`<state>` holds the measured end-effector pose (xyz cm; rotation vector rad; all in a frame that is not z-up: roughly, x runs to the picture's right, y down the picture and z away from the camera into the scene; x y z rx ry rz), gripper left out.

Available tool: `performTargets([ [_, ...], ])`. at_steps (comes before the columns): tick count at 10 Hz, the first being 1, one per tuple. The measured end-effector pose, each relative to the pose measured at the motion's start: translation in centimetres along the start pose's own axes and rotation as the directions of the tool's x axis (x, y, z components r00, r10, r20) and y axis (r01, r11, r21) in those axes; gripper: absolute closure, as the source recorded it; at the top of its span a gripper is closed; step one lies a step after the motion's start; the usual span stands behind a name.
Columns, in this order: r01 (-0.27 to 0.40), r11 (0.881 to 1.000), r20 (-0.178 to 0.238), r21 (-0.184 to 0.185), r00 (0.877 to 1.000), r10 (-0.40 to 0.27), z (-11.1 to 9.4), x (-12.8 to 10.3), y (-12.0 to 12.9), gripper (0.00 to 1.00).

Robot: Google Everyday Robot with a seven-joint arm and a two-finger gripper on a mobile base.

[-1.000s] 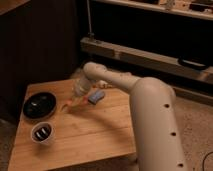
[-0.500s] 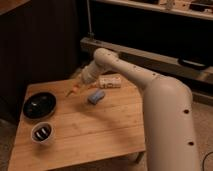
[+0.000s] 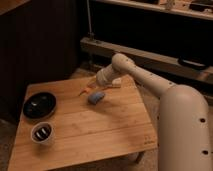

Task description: Place the pepper on the white sponge

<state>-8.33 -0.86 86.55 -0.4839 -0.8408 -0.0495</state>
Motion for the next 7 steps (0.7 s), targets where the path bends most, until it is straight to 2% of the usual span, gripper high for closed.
performTargets([
  [4,-0.015,0.999,-0.005,-0.03,1.0,0.015,2.1,0.7,-0.4,1.0],
  [7,-0.035,0.997,-0.03,-0.061,0.999,0.033,3.5,2.0,0.2,1.0],
])
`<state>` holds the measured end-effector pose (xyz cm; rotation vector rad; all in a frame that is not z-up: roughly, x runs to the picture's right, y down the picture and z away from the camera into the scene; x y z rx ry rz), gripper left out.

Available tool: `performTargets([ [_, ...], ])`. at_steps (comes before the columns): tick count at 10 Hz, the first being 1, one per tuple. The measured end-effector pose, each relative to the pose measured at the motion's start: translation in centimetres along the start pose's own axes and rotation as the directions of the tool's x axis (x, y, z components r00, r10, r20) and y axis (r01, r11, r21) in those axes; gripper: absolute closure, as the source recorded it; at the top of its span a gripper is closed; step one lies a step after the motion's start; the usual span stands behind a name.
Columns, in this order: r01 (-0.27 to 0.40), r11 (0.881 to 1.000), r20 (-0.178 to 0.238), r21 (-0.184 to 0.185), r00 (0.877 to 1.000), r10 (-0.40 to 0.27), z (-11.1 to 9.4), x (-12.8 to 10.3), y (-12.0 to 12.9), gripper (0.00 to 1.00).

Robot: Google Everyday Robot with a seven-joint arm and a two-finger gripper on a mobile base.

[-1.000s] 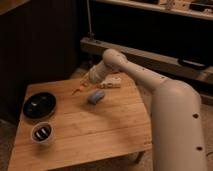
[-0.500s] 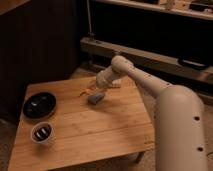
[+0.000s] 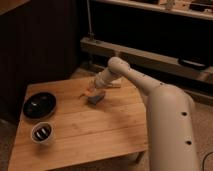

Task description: Place the pepper on the white sponge

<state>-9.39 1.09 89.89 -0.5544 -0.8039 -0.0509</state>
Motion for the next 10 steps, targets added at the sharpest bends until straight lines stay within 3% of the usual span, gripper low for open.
performTargets([
  [6,-0.03,0.999,-0.016,-0.024,0.999,0.029,1.4,1.2,0.5,0.99],
  [7,-0.037,0.999,-0.017,-0.022,0.999,0.037,1.5,1.3,0.6,0.93],
  [10,-0.044,0.999,-0.028,-0.028,0.999,0.043,2.1,1.4,0.9,0.61],
])
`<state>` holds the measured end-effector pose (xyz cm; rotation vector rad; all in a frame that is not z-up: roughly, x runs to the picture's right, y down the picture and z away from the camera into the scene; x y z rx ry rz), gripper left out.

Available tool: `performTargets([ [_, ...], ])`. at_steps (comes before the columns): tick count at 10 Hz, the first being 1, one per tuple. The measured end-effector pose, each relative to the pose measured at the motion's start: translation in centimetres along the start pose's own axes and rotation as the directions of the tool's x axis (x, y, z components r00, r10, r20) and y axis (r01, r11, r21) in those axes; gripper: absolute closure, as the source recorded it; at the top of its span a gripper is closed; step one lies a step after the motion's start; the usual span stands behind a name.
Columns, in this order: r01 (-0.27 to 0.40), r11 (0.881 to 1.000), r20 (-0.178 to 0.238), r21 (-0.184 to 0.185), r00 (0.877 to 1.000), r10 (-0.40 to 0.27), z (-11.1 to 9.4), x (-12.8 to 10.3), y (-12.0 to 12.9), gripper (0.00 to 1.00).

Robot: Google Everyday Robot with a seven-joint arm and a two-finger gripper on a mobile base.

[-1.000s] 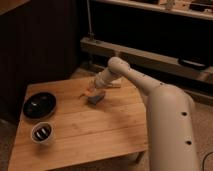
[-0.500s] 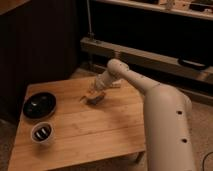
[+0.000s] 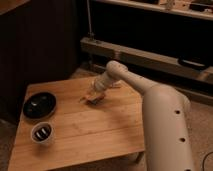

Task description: Place the pepper on the white sponge

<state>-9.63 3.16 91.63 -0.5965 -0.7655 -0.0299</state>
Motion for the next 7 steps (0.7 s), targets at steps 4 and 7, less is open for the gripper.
performTargets([
  [4,0.001,1.0,-0.014,-0.012,1.0,-0.001,0.64,-0.19,0.24,0.25],
  [7,0.001,1.0,-0.017,-0.011,1.0,-0.001,0.87,-0.4,0.66,0.2],
])
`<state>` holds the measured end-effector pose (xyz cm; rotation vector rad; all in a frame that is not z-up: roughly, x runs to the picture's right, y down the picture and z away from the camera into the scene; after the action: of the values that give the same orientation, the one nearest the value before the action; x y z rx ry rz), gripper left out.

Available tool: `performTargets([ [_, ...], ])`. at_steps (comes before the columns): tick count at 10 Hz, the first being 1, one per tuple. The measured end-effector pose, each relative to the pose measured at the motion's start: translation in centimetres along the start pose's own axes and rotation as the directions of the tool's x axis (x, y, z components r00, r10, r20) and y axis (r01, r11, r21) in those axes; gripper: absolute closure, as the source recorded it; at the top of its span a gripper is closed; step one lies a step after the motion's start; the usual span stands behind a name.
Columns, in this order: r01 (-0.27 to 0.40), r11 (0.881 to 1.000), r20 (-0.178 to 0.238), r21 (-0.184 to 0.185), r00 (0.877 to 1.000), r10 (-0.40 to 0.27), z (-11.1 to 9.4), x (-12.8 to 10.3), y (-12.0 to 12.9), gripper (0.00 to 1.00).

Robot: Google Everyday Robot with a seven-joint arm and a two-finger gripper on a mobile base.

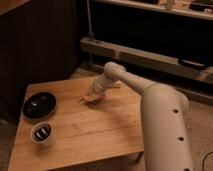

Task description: Place the pepper on the white sponge

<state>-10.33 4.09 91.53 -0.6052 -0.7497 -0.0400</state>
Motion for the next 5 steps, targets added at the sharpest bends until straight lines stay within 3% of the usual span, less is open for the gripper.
performTargets([
  [3,-0.011,0.999,0.029,0.035,1.0,0.01,-0.64,0.02,0.83,0.2],
  [5,-0.007,0.999,0.031,0.031,0.999,0.006,-0.36,-0.3,0.83,0.2],
])
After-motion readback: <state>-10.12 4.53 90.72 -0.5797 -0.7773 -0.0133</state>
